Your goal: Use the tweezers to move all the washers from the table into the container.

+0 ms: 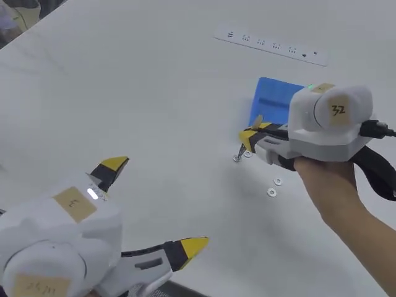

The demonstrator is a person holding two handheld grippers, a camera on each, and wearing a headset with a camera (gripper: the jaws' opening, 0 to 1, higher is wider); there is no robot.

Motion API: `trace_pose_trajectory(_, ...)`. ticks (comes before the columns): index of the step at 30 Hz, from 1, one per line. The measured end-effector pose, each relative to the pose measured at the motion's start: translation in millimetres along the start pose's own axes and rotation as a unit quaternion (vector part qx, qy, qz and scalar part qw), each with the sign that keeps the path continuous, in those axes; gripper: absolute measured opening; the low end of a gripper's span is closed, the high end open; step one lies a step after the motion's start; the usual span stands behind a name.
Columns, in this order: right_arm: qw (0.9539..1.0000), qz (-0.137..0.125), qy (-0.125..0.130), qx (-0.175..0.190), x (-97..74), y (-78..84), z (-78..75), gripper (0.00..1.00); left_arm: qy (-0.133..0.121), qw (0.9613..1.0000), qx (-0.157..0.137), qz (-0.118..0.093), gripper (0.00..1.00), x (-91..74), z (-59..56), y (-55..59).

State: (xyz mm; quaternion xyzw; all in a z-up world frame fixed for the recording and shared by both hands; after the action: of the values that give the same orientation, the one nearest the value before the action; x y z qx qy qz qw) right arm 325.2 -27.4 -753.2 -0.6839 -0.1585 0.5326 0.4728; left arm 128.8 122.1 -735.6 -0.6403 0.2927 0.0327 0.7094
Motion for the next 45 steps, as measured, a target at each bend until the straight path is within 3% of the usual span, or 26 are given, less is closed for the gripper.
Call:
trace_pose_trajectory(6,0.9998,-0.005,0.0,-0.017,-13.3,-9.5,1.1,0.01,-0.001,1.0,-0.004,-0.003,0.99,0.9,-0.1,-0.8)
trace_pose_trajectory(9,0.9997,-0.022,0.006,-0.012,-23.0,-18.9,-3.7,0.01,-0.002,1.0,-0.002,0.0,0.99,1.0,0.5,0.0)
trace_pose_trajectory(17,0.9976,-0.06,0.033,0.008,-36.0,-36.0,-17.6,0.01,-0.001,0.9999,0.003,0.013,0.97,1.5,-0.7,1.7)
trace_pose_trajectory(21,0.9945,-0.082,0.064,0.017,-36.6,-46.0,-29.6,0.01,-0.002,0.9999,0.004,0.016,0.97,1.3,-1.2,2.1)
trace_pose_trajectory(28,0.9904,-0.094,0.099,0.021,-27.2,-55.1,-49.9,0.01,-0.002,0.9998,0.006,0.017,0.96,0.2,-1.4,2.5)
trace_pose_trajectory(35,0.987,-0.079,0.135,0.038,-7.8,-46.0,-64.5,0.01,-0.003,0.9998,0.008,0.019,0.96,-1.2,-1.1,3.0)
trace_pose_trajectory(45,0.9881,-0.05,0.137,0.05,12.2,-31.7,-61.9,0.01,-0.003,0.9998,0.009,0.02,0.96,-1.6,-1.7,4.0)
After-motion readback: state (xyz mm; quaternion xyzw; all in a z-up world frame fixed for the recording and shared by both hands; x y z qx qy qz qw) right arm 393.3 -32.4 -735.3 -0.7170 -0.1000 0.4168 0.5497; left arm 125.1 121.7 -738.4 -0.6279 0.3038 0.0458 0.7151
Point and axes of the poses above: the centre of the closed fingertips' face, and the gripper's own axes: x roughly forward along the fingers, z roughly to its left, y roughly out of its underside, the point moved 10 cm from there along -x, roughly backward along the fingers, and after that the axes turned 2 degrees about y, right-handed, at the moved point
